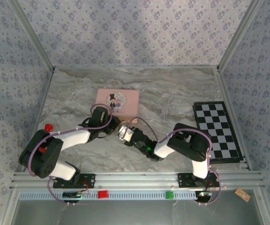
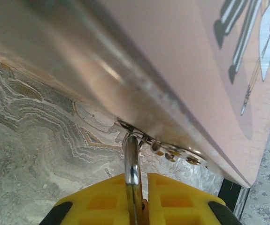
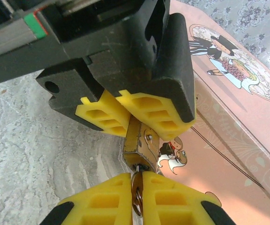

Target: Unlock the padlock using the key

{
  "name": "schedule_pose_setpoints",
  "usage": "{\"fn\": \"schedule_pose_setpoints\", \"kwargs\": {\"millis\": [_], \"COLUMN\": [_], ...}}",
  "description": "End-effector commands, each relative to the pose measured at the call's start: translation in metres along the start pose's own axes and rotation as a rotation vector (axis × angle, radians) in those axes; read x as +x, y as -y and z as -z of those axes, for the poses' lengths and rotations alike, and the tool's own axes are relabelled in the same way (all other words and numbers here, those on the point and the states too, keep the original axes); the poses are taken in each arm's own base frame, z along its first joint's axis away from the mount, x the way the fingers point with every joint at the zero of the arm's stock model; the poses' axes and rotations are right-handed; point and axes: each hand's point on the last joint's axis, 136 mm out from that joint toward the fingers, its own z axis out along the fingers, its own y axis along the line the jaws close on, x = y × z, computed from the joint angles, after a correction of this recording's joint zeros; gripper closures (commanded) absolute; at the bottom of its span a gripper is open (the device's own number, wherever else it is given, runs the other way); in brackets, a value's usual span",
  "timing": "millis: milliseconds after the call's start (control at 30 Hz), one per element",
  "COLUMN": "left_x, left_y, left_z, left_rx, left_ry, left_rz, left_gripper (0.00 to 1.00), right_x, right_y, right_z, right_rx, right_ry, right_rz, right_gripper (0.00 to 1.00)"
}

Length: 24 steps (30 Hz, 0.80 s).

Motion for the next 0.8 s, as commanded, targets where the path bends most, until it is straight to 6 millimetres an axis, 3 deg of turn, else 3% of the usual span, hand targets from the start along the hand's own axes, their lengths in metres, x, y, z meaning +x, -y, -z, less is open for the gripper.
{"fn": "schedule_pose_setpoints", "kwargs": {"millis": [0, 267, 767], "left_x": [0.007, 0.006, 0.006], "left_y": [0.038, 0.038, 0.035], "left_z": [0.003, 0.001, -0.005], "left_rx": [0.119, 0.117, 0.118], "left_ry": [-0.041, -0.040, -0.040], "left_rz": [-0.030, -0.035, -0.037], "left_gripper": [1.00, 1.00, 1.00], "right_x": [-0.003, -0.009, 0.008], "right_y": [0.013, 0.019, 0.028], "right_z": [-0.003, 0.000, 0.008], "right_rx": [0.042, -0.017, -0.222], "right_ry": [-0.002, -0.038, -0.181], "right_rz": [-0.074, -0.286, -0.777], "right_gripper": [0.92, 0.94, 0.98]}}
